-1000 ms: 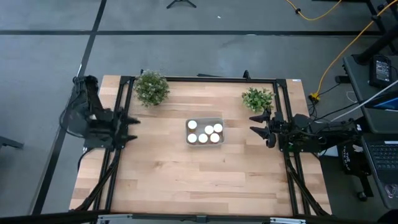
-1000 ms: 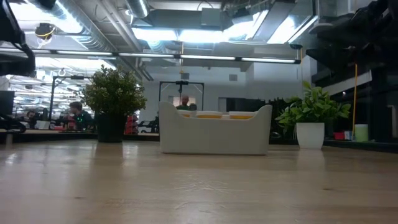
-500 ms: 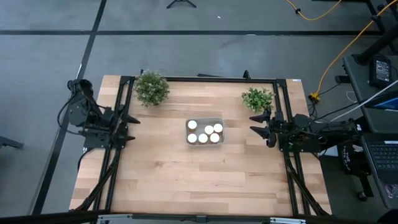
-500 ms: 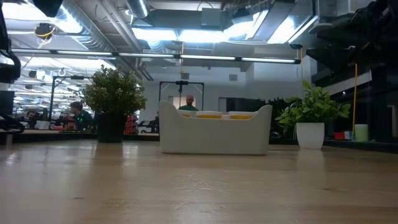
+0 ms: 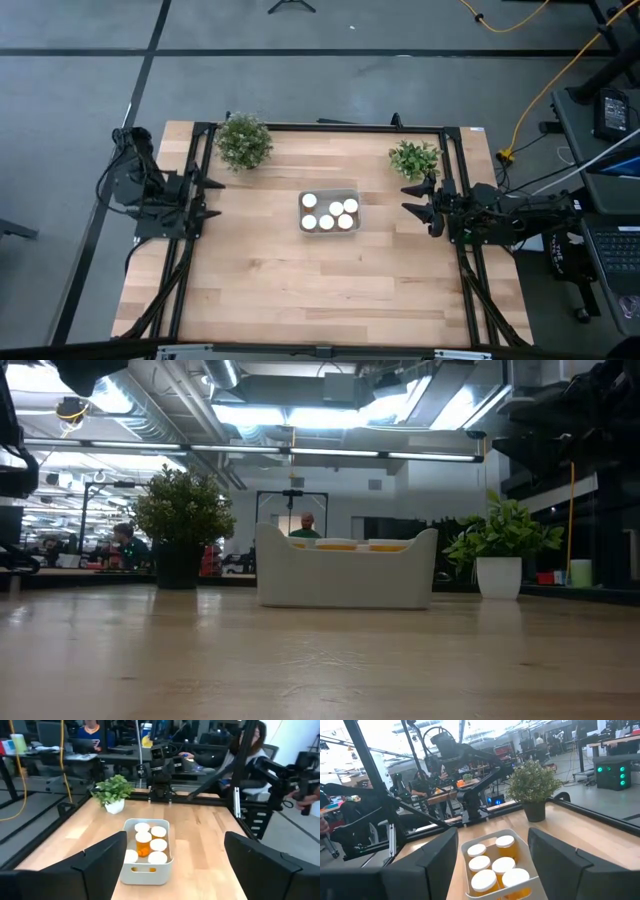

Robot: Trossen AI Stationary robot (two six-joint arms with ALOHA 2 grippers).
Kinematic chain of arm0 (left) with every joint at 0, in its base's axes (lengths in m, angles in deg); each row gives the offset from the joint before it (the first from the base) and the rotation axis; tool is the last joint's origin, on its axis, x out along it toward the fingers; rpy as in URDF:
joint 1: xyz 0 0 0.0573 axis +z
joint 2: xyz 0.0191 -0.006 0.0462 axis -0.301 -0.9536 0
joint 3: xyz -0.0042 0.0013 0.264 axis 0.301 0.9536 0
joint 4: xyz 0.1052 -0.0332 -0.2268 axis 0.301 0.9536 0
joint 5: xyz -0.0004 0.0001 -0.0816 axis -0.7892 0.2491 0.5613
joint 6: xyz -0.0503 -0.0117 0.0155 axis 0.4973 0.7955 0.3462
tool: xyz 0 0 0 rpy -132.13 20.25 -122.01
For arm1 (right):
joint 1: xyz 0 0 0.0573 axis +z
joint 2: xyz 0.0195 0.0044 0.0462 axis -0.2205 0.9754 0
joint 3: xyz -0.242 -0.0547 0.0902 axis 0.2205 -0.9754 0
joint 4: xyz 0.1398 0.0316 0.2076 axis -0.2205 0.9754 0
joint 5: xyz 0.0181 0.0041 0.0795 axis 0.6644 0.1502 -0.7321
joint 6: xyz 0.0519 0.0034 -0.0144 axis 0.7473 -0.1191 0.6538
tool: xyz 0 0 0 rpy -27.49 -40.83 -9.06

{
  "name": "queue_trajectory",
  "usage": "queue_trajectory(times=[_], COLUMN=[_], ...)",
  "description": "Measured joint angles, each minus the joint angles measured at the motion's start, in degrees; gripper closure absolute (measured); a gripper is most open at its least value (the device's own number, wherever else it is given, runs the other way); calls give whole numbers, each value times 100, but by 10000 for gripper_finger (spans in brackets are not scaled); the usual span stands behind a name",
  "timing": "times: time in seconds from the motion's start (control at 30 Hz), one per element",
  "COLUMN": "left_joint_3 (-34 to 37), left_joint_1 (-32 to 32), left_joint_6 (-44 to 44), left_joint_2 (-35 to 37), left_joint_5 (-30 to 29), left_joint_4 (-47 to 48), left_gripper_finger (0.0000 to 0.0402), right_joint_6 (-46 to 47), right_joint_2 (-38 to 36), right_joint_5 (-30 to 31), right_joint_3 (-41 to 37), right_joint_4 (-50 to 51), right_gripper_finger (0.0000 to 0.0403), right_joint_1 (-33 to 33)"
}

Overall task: Pick and place pill bottles into a basket
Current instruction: Return to Home Position

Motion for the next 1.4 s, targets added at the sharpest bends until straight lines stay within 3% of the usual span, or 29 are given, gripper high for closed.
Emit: queue_trajectory(times=[0.13,0.37,0.83,0.93,1.2,1.4], left_joint_3=[0,-5,7,273,1492,2522], left_joint_1=[0,0,134,837,4160,6345], left_joint_6=[24,756,782,780,787,785], left_joint_2=[23,28,70,65,315,627], left_joint_5=[-58,442,724,841,2069,2403], left_joint_4=[-21,-158,-155,-475,-1170,-1218], left_gripper_finger=[70,70,70,70,70,70], right_joint_6=[-7,27,325,301,302,284], right_joint_2=[0,0,0,1,2,2], right_joint_5=[0,74,94,146,245,245], right_joint_3=[0,0,2,2,2,2], right_joint_4=[0,0,7,9,11,13], right_gripper_finger=[160,160,160,160,160,160], right_joint_1=[0,0,0,1,2,2])
